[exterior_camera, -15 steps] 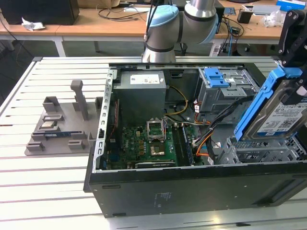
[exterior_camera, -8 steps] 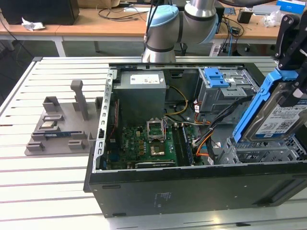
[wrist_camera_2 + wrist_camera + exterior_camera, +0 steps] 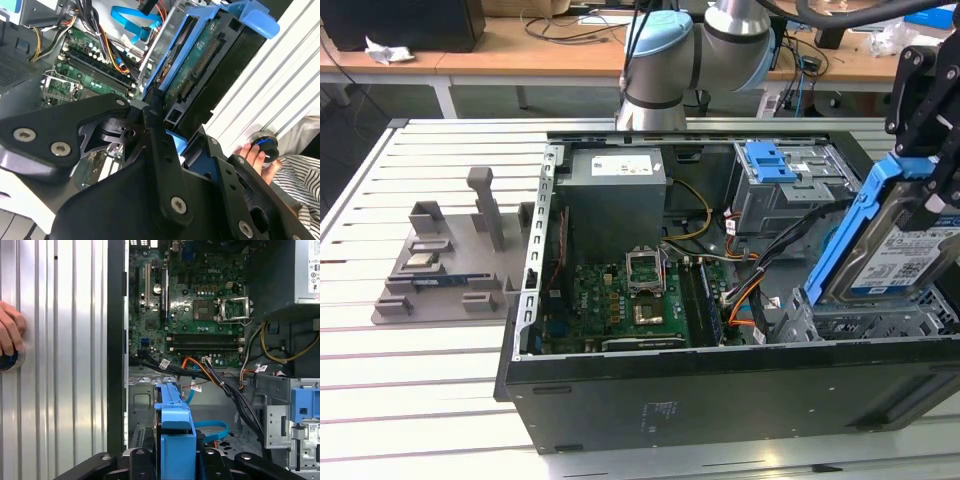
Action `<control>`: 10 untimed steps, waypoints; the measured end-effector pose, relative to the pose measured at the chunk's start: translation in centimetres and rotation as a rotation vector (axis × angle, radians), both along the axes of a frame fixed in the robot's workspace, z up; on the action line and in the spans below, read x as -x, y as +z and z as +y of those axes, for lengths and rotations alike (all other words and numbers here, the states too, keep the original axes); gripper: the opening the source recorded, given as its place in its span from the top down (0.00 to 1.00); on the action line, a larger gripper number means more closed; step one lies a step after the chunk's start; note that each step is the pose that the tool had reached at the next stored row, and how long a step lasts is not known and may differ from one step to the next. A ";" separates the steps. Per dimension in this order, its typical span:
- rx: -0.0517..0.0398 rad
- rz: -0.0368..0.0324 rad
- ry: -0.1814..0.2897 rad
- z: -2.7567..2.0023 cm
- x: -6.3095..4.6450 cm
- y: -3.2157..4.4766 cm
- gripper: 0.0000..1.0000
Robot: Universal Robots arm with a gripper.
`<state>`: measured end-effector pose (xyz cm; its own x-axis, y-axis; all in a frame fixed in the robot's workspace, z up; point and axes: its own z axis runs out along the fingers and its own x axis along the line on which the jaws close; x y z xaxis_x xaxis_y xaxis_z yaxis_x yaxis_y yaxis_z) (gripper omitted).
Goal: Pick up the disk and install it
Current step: 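Pick up the disk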
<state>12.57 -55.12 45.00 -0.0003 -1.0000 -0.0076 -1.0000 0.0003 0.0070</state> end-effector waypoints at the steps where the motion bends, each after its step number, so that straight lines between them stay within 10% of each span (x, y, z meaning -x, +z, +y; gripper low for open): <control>1: 0.0000 0.0000 0.000 0.17 0.0 -0.12 0.64; 10: 0.0031 0.0000 0.000 0.89 -0.1 -0.34 0.64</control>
